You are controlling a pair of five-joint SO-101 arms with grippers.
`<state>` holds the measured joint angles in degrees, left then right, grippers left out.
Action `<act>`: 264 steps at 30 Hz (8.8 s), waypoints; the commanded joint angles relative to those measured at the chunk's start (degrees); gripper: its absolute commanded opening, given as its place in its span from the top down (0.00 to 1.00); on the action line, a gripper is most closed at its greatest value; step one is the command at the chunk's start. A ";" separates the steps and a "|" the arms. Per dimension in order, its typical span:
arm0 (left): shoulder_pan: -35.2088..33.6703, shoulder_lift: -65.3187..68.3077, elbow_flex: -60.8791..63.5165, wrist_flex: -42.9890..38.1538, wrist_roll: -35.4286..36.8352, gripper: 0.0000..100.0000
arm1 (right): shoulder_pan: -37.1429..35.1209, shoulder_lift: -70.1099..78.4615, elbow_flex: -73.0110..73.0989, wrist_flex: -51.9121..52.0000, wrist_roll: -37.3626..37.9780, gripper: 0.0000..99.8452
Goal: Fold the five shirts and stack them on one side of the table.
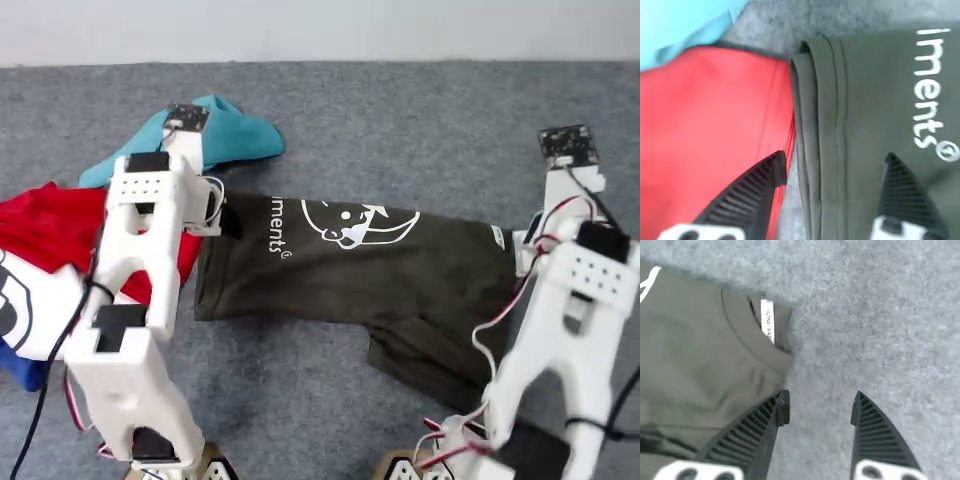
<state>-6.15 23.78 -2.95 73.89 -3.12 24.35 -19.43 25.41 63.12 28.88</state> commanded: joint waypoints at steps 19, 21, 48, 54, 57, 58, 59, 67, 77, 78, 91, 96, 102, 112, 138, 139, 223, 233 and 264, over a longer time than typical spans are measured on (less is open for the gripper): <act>-5.36 33.67 -46.90 10.37 0.18 0.73 | 0.22 -33.45 12.84 4.18 1.93 0.80; -7.12 36.13 -51.38 12.04 0.18 0.73 | 0.22 -33.45 12.84 4.18 1.93 0.80; -4.57 22.95 -56.31 26.81 0.00 0.73 | 0.13 -33.45 13.19 15.34 2.37 0.80; 6.77 1.93 -33.10 26.81 -5.98 0.73 | -0.40 -32.84 13.89 29.23 5.01 0.80; 12.57 -6.68 -20.09 26.73 -10.81 0.73 | -0.66 -33.01 19.34 30.99 10.20 0.80; 14.59 -8.88 -15.69 26.73 -11.96 0.73 | -0.66 -33.10 21.80 30.37 10.55 0.80; 16.53 -10.81 -11.38 26.73 -13.10 0.73 | -0.57 -33.19 24.26 29.58 10.37 0.80; 30.51 -17.32 8.66 26.55 -16.70 0.73 | -0.66 -32.92 30.77 25.10 10.81 0.80; 35.69 -17.32 10.33 26.55 -16.44 0.73 | -1.45 -32.92 46.42 6.46 13.71 0.88; 35.60 -17.32 10.33 26.55 -16.44 0.73 | -1.80 -32.92 47.21 5.23 13.54 0.89; 35.69 -17.23 10.33 26.55 -16.44 0.73 | -2.33 -33.36 49.67 -1.10 13.36 0.99; 35.69 -17.23 10.33 26.55 -16.44 0.73 | -2.33 -33.19 48.35 -0.75 13.36 0.99; 35.69 -17.23 10.33 26.55 -16.44 0.73 | -2.51 -32.92 47.21 0.92 10.20 0.99; 35.60 -17.23 10.33 26.55 -16.44 0.73 | -2.59 -32.84 37.80 3.56 2.99 0.99; 35.60 -17.23 10.42 26.64 -16.44 0.73 | -7.34 -12.70 39.91 -28.70 -2.99 0.99; 35.60 -17.23 10.42 26.64 -16.44 0.73 | -7.34 -11.47 39.91 -29.67 -2.99 0.99; 56.35 5.45 -8.66 23.47 -4.75 0.99 | 19.03 -29.93 21.10 9.98 1.32 0.85; 54.24 5.45 -10.07 26.55 -8.70 0.99 | 19.03 -29.67 21.10 9.89 1.41 0.85; 45.10 10.90 -21.67 19.96 -11.16 0.98 | 17.63 -29.58 27.78 9.89 1.67 0.85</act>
<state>39.47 33.45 -22.81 95.78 -13.85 42.99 -48.00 52.84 72.62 29.93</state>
